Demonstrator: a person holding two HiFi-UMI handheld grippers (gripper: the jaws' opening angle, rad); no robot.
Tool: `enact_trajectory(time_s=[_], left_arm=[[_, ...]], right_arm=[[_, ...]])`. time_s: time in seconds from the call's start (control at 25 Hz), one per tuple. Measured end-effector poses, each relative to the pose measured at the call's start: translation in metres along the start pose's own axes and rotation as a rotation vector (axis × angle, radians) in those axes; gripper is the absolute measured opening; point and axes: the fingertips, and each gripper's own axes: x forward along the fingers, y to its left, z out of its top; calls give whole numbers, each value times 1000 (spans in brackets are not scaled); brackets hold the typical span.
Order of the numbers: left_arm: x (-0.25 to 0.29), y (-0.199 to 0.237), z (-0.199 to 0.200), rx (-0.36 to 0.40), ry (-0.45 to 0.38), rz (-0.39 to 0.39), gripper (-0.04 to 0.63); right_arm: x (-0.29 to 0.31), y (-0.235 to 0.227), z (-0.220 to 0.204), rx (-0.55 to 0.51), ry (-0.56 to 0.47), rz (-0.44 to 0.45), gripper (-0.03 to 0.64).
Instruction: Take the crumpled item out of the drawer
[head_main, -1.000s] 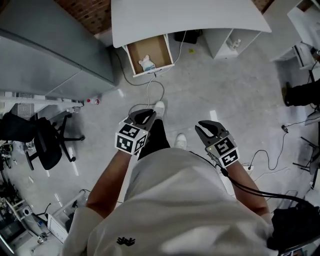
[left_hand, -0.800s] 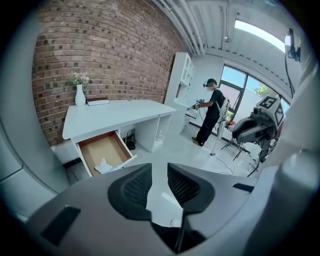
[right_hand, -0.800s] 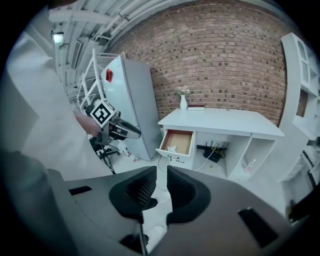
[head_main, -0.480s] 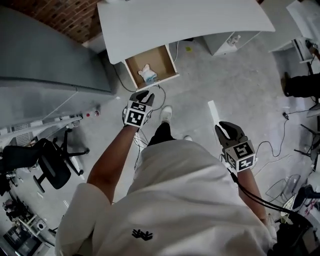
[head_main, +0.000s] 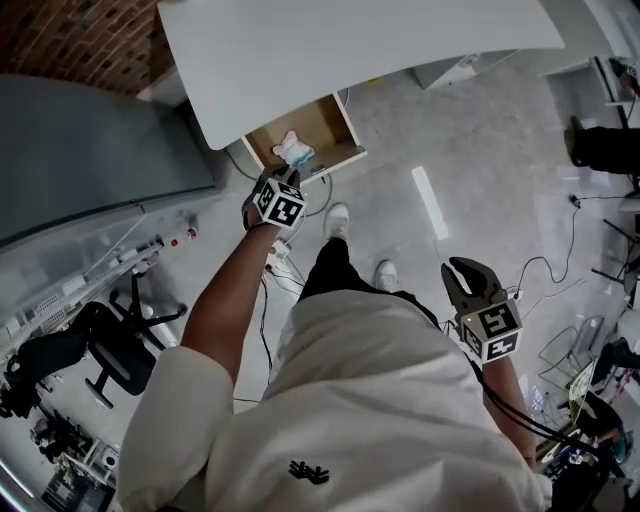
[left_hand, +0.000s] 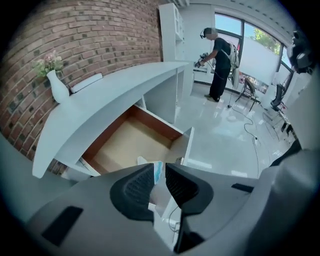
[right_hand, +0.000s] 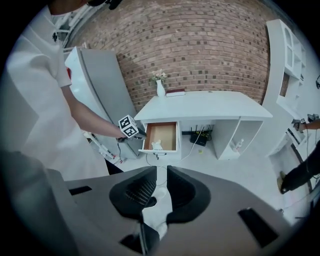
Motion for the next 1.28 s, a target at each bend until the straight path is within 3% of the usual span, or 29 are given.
enact_trajectory(time_s=[0.32, 0.92, 1.28], left_arm=[[88, 31, -17, 127, 100, 5, 83], [199, 58, -45, 150, 237, 4, 83], [228, 63, -56, 156, 307, 39, 83]], right_arm=[[44, -9, 2, 60, 71, 1, 83], [100, -18, -33, 108, 217, 57, 80], [121, -30, -39, 160, 207, 60, 75]])
